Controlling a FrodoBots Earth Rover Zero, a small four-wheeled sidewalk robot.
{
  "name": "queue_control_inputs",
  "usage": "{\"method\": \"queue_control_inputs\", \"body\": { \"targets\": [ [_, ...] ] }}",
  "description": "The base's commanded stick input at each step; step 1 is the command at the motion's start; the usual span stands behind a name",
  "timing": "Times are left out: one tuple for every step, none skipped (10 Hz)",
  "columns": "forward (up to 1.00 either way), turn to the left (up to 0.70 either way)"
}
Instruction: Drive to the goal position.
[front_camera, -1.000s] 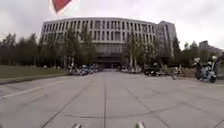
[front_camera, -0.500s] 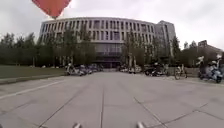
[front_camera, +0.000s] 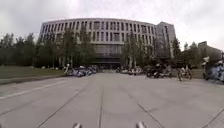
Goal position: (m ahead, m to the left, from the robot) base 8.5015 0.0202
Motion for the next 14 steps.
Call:
{"method": "queue_control_inputs", "body": {
  "targets": [
    [0.7, 0.0],
    [0.7, 0.0],
    [0.7, 0.0],
    [0.7, 0.0],
    [0.7, 0.0],
    [0.7, 0.0],
    [0.7, 0.0],
    [0.7, 0.0],
    [0.7, 0.0],
    [0.7, 0.0],
    [0.7, 0.0],
    [0.7, 0.0],
    [0.7, 0.0],
    [0.7, 0.0]
  ]
}}
